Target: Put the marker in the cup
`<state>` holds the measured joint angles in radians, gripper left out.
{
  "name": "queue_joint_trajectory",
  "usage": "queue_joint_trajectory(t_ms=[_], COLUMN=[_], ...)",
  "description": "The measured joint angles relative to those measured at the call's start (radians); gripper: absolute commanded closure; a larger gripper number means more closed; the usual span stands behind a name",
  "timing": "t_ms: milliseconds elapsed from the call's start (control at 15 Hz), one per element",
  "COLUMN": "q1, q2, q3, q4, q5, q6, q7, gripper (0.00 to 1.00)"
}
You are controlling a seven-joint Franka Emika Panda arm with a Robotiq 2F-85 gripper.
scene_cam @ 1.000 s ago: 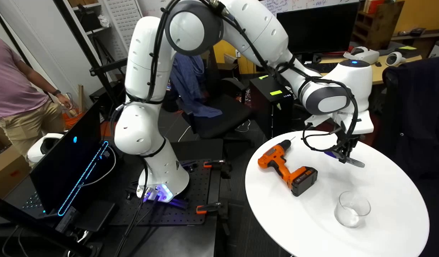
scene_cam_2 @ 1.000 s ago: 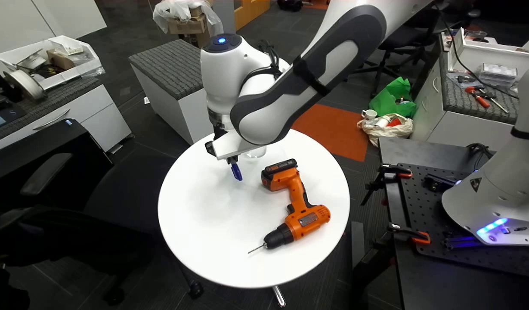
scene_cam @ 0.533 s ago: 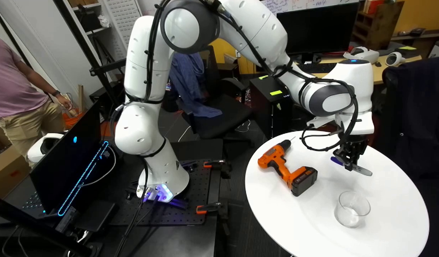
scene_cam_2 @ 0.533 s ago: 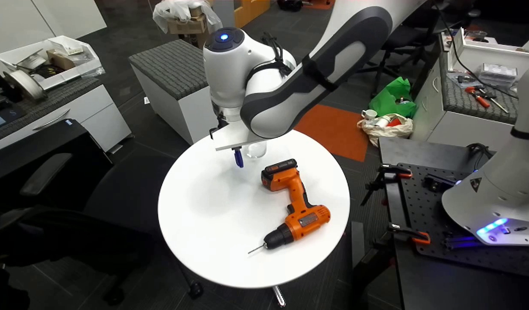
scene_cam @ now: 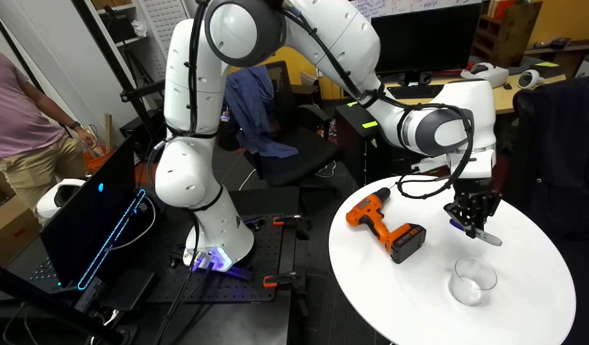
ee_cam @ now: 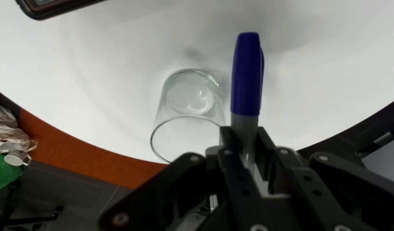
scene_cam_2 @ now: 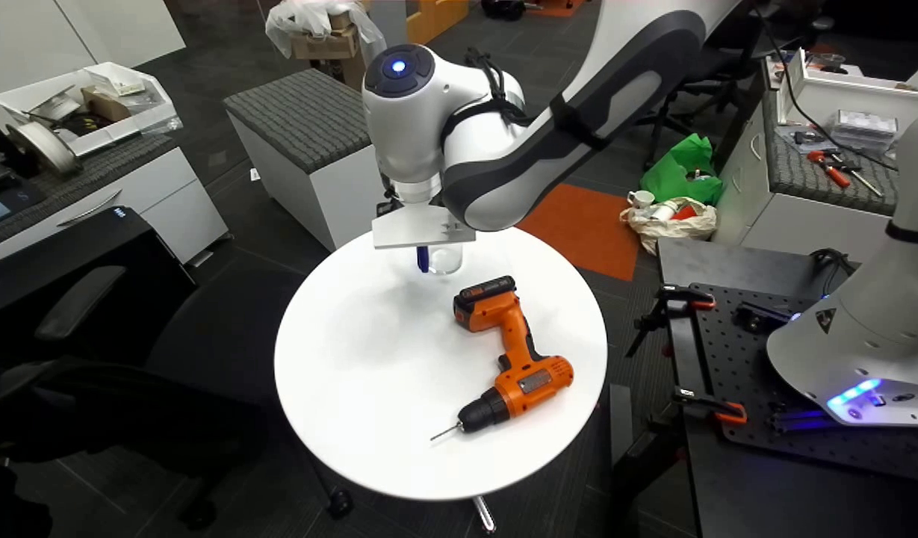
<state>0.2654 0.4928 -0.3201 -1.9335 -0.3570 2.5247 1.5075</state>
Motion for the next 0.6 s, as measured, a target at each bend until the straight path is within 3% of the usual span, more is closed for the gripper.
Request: queue_joint_trajectory(t_ms=[600], q1=[0.003], q2=[-0.052], q3=[-0.008], q4=[-0.036], q5=[-0.176], q6=[-0.129], q7=[0.304], gripper=[0.95])
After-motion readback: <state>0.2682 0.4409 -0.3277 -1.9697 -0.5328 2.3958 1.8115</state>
